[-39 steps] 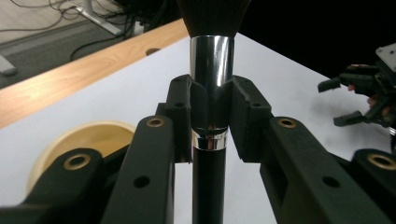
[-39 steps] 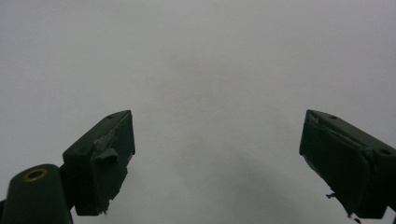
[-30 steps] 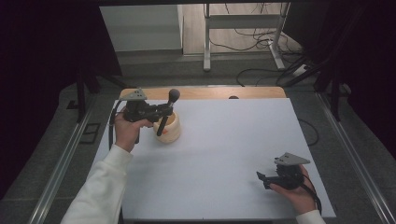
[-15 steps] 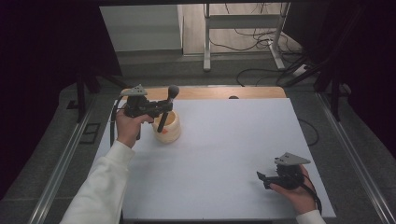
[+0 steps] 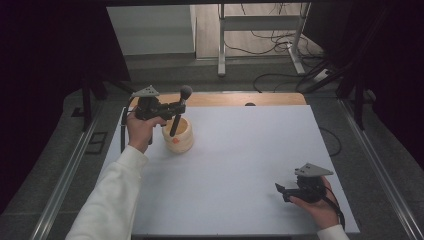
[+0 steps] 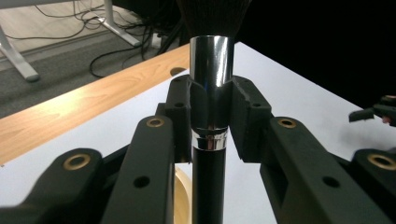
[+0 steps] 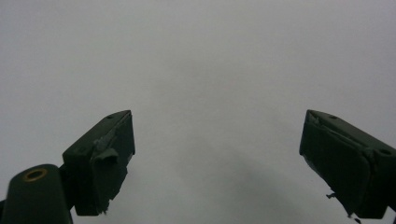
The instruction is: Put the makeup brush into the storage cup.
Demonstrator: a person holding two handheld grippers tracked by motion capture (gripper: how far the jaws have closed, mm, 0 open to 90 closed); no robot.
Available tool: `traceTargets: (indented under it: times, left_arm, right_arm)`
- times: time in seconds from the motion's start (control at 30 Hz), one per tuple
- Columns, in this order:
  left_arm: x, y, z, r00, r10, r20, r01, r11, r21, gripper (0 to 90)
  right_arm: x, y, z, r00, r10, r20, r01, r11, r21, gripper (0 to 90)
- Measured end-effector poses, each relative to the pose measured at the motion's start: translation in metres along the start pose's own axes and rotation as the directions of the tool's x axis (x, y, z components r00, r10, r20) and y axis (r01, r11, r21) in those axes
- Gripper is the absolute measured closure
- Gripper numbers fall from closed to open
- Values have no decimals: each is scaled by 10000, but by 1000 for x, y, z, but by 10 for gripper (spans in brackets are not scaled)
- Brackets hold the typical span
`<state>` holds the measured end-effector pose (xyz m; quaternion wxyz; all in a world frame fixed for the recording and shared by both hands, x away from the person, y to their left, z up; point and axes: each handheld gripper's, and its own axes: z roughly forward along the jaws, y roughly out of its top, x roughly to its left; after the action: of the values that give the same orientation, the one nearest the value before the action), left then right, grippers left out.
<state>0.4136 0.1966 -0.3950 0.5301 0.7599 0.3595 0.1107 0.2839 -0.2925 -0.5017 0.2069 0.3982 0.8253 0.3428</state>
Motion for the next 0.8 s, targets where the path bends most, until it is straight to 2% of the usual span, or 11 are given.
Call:
traceTargets:
  times: [0.4,0.8]
  left_arm:
    - [8,5,15,9997,37,-240,-39,10000,-69,713]
    - [29,-5,26,9965,-421,-727,420,9991,-31,712]
  right_arm:
    - [-1,-1,1,10000,12,-13,-11,10000,43,109]
    - [-1,-2,3,10000,-8,-21,8,9999,140,110]
